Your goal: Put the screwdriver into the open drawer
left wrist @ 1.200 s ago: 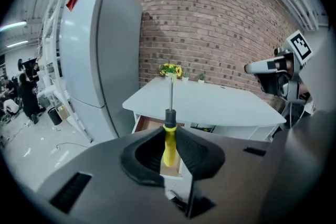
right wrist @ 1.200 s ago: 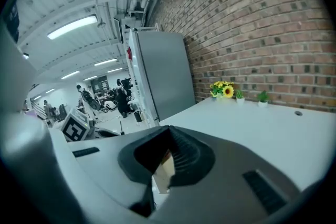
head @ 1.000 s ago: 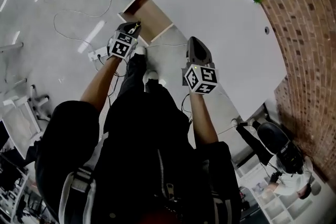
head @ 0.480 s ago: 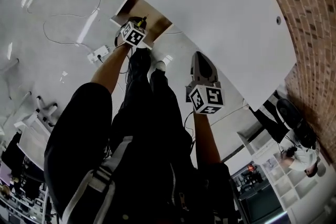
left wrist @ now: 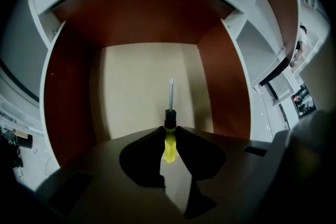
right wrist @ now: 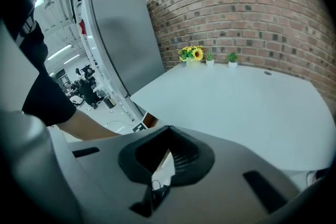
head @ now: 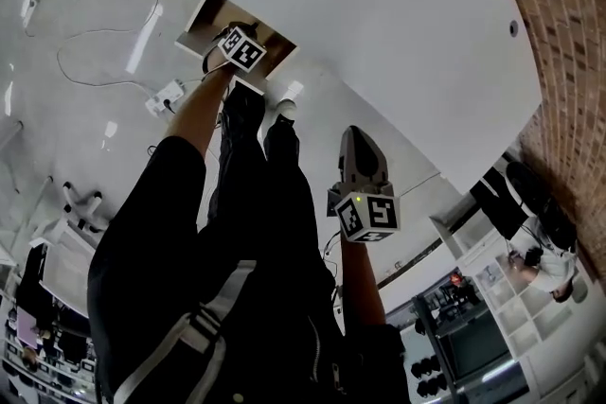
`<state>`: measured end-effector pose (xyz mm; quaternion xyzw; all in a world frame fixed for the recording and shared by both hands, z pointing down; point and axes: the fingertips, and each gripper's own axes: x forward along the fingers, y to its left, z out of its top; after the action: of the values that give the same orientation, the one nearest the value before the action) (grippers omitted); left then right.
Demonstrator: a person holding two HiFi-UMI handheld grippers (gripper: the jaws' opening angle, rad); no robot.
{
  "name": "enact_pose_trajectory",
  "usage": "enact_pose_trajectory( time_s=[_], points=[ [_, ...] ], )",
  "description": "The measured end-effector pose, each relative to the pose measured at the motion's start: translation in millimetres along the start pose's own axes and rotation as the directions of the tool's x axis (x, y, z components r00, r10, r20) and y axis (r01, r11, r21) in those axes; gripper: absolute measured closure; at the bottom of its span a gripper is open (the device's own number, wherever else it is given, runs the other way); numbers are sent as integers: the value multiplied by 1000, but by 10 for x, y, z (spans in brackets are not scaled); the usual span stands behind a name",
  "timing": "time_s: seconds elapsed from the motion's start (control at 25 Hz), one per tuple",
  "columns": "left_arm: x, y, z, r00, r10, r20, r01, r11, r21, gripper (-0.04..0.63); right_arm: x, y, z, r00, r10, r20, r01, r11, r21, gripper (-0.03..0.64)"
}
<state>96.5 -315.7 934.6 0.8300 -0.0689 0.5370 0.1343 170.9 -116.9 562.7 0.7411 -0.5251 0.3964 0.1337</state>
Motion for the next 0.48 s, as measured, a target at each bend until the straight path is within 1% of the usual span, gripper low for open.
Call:
enact_pose_trajectory(
  time_s=[0.16, 0.32, 0.48],
  points=[
    [224, 122, -11, 999, 3, -46, -5, 999, -39, 514, -57, -126, -152, 999, -43, -28, 44, 999, 28, 609],
    [369, 150, -60, 996, -2, -86, -3, 998, -56, 512, -121, -237, -237, 997, -74, -38, 75, 996, 50, 609],
    [454, 176, -178, 992, -14, -123, 2, 996, -93, 512, -129, -264, -290, 995, -86, -43, 89, 994, 63, 609]
  ],
)
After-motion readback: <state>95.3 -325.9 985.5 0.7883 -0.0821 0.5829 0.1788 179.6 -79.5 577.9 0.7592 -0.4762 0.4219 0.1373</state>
